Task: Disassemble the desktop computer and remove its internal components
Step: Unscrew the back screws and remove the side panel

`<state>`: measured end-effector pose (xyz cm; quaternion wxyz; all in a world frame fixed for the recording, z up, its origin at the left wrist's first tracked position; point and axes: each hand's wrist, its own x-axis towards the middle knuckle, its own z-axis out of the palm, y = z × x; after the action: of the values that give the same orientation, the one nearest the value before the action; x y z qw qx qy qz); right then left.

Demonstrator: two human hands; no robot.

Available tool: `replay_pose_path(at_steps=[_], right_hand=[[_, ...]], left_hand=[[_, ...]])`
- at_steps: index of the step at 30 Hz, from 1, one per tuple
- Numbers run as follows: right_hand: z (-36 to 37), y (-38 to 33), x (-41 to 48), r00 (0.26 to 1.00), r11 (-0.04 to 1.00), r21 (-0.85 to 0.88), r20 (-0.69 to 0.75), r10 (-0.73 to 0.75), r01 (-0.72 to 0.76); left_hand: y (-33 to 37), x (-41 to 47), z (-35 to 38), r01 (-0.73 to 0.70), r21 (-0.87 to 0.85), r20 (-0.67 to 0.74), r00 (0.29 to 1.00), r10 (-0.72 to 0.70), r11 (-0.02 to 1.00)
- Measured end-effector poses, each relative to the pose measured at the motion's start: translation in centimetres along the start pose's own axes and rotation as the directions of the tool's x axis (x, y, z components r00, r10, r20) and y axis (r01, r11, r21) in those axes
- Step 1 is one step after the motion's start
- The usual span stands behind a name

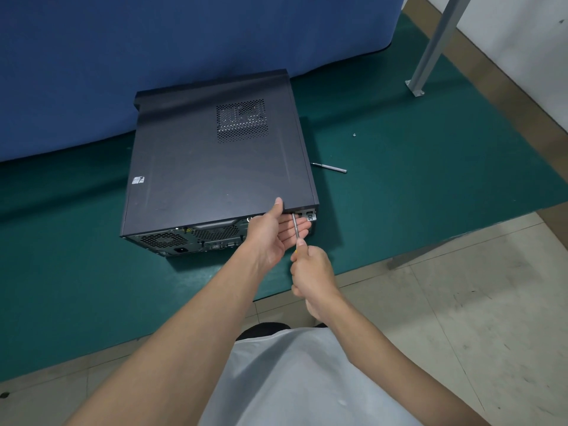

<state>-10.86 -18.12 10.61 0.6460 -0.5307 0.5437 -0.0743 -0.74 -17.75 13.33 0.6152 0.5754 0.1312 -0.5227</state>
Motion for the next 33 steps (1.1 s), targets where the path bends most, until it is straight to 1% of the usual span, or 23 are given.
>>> replay_pose_path(at_steps=[2,3,5,7,8,10,11,12,13,14,16,17,19,21,22,24,26,28,29,30,31,33], right_hand=[[-0.3,0.0,0.1,1.0,1.0,-0.026,0.003,-0.017,0.017],[-0.5,-0.1,0.1,1.0,1.0,-0.002,0.029,-0.011,0.011],[-1.1,-0.4,0.0,0.992,0.99,0.136,0.122,0.019,-0.036],[-2.0,-0.4,-0.1,0.964,0.94,0.315,0.26,0.051,-0.134],[-2.6,-0.3,-0.2,0.933,0.896,0.39,0.353,0.07,-0.215],[-4.1,-0.1,-0.4,0.819,0.802,0.446,0.566,0.093,-0.399],[-4.7,0.0,-0.5,0.767,0.776,0.439,0.636,0.088,-0.453],[-5.2,0.1,-0.6,0.744,0.777,0.427,0.663,0.078,-0.462],[-5.4,0.2,-0.6,0.754,0.801,0.415,0.653,0.069,-0.433],[-5.3,0.1,-0.6,0.791,0.843,0.392,0.608,0.061,-0.367],[-4.5,-0.1,-0.8,0.887,0.948,0.263,0.46,0.039,-0.178],[-3.9,-0.2,-0.9,0.925,0.979,0.177,0.378,0.03,-0.104],[-3.1,-0.4,-1.2,0.966,0.997,0.063,0.257,0.02,-0.037],[-2.9,-0.6,-1.4,0.977,0.999,0.03,0.21,0.016,-0.023],[-3.1,-0.8,-1.5,0.976,0.999,0.039,0.216,0.019,-0.028],[-3.7,-1.1,-1.6,0.951,0.989,0.123,0.306,0.04,-0.081],[-4.7,-1.4,-1.6,0.882,0.948,0.24,0.465,0.078,-0.21],[-5.6,-1.6,-1.7,0.819,0.907,0.294,0.567,0.088,-0.301],[-5.8,-1.6,-1.7,0.816,0.909,0.292,0.573,0.081,-0.296],[-5.8,-1.7,-1.6,0.836,0.929,0.27,0.545,0.069,-0.252],[-5.6,-1.7,-1.6,0.872,0.959,0.221,0.487,0.049,-0.177],[-4.8,-1.6,-1.7,0.934,0.997,0.07,0.358,0.005,-0.032]], left_hand=[[-0.3,-0.2,0.2,-0.051,0.064,0.001,0.999,0.051,0.997],[-0.4,-0.4,0.4,-0.074,0.095,-0.006,0.997,0.075,0.993],[-0.6,-0.6,0.9,-0.102,0.134,-0.061,0.992,0.111,0.986],[-0.5,-0.6,1.2,-0.102,0.146,-0.119,0.986,0.12,0.984],[-0.5,-0.6,1.4,-0.096,0.154,-0.132,0.984,0.117,0.983],[-0.5,-0.6,1.4,-0.094,0.169,-0.134,0.984,0.117,0.981],[-0.5,-0.6,1.4,-0.099,0.177,-0.128,0.984,0.123,0.979],[-0.5,-0.6,1.3,-0.108,0.18,-0.117,0.985,0.13,0.978],[-0.5,-0.6,1.3,-0.117,0.175,-0.103,0.985,0.136,0.978],[-0.6,-0.6,1.3,-0.125,0.166,-0.093,0.986,0.142,0.978],[-0.9,-0.6,1.2,-0.142,0.165,-0.089,0.983,0.158,0.976],[-1.0,-0.6,1.1,-0.149,0.185,-0.101,0.98,0.17,0.971],[-1.4,-0.4,1.1,-0.164,0.267,-0.152,0.966,0.209,0.95],[-1.5,-0.2,1.3,-0.177,0.315,-0.205,0.947,0.249,0.933],[-1.5,-0.2,1.4,-0.179,0.316,-0.225,0.94,0.257,0.932],[-1.3,-0.2,1.7,-0.169,0.289,-0.237,0.941,0.241,0.942],[-1.2,-0.3,1.8,-0.155,0.231,-0.199,0.959,0.202,0.961],[-1.1,-0.3,1.5,-0.145,0.175,-0.128,0.977,0.168,0.974],[-1.0,-0.4,1.3,-0.144,0.148,-0.098,0.982,0.159,0.978],[-1.1,-0.6,1.2,-0.145,0.127,-0.082,0.984,0.156,0.981],[-1.2,-0.6,1.2,-0.148,0.108,-0.079,0.984,0.157,0.983],[-1.6,-0.8,1.2,-0.163,0.094,-0.113,0.978,0.173,0.982]])
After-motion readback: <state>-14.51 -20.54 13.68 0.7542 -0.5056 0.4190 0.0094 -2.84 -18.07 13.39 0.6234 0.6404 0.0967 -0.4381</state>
